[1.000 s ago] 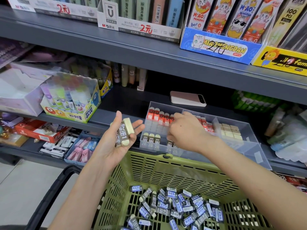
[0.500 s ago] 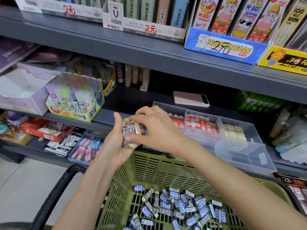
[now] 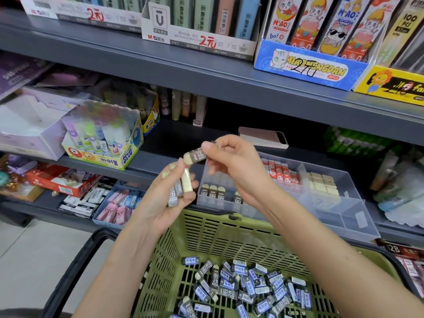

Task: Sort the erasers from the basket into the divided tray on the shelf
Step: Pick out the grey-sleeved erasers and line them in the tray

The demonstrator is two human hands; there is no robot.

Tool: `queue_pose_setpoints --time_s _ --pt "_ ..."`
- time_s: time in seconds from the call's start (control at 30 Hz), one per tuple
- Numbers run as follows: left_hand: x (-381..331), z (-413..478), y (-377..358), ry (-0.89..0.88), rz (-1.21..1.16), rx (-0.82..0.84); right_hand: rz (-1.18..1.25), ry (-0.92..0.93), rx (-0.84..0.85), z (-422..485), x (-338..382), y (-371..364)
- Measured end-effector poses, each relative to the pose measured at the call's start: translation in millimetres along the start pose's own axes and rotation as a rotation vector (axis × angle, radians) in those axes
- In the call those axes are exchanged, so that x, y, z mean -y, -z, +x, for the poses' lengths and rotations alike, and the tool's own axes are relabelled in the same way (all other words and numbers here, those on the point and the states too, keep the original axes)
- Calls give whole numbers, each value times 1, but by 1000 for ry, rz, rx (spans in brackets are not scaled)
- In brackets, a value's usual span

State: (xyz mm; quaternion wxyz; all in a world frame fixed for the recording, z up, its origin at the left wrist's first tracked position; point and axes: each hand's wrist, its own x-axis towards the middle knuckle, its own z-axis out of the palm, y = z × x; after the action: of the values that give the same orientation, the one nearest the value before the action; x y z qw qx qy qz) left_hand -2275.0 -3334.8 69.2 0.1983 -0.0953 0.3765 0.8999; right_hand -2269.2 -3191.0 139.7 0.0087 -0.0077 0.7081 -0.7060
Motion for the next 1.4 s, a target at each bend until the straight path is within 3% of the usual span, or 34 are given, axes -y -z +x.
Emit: queue_pose_setpoints --time_s 0.1,0.27,0.47,0.6,0.77,1.03,1.17,1.4 --pt "1 -2 -2 -87 87 43 65 -99 69 -5 -4 2" --pt "0 -5 -6 -225 247 41 -229 13 311 -14 -7 4" --pt "1 -8 -6 -176 205 -29 -463 -7 60 1 3 34" --pt "-2 -6 -4 -162 163 -59 -823 -31 42 3 -4 53" --pt "-2 -6 -4 -149 158 -55 -1061 36 -13 -8 -24 50" --pt "-3 -6 -5 -139 119 -72 -1064 5 -117 -17 -44 44" --pt "-2 -6 -4 -137 121 -85 -982 -76 -99 -16 -43 47" --pt "-2 -5 -4 -136 124 -82 -1365 9 44 -10 -37 44"
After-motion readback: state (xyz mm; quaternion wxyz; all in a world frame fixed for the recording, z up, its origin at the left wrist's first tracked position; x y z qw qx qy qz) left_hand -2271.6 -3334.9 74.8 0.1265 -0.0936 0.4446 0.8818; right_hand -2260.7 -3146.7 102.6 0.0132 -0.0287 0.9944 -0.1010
